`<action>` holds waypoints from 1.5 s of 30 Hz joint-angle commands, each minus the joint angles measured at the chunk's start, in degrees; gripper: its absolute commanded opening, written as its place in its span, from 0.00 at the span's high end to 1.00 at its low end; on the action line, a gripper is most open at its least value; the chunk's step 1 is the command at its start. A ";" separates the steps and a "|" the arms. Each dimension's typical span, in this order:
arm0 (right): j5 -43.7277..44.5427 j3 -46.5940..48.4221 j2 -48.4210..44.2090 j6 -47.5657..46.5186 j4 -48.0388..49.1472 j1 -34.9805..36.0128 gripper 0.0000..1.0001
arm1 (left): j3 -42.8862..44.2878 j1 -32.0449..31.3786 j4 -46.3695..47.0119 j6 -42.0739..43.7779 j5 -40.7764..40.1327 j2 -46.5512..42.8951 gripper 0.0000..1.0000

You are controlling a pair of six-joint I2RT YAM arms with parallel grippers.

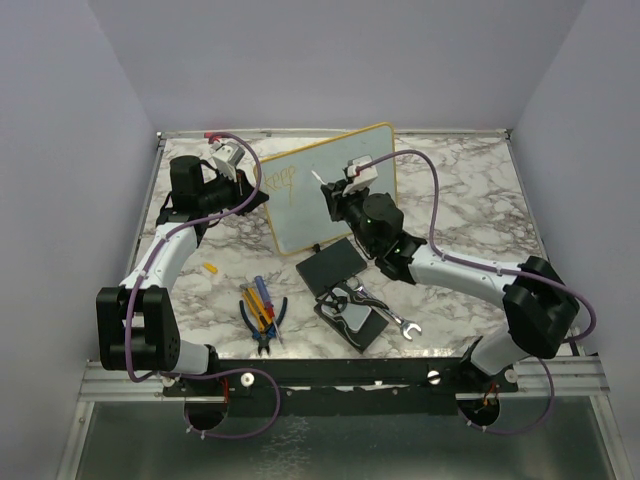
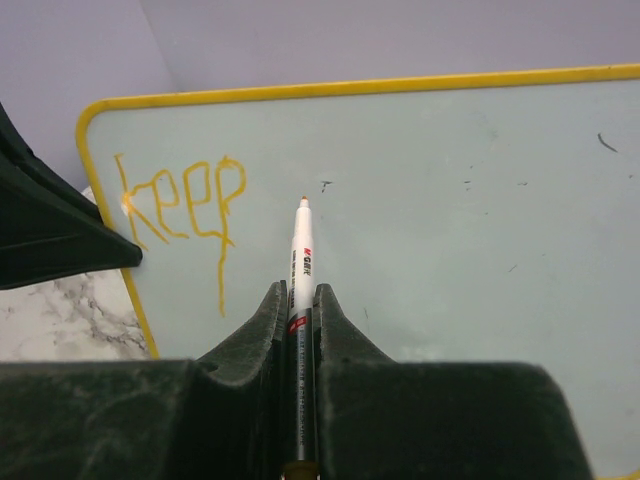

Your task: Write a sentence on the whiteboard

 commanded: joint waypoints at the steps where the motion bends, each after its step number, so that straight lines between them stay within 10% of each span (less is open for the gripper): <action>1: -1.31 2.10 1.91 -0.47 0.24 -0.12 0.99 | -0.38 -1.27 -3.92 2.55 -0.80 1.21 1.00; 45: 3.24 1.87 3.36 2.30 -2.35 -4.08 0.99 | -0.47 -1.27 -4.30 2.81 -0.98 0.93 1.00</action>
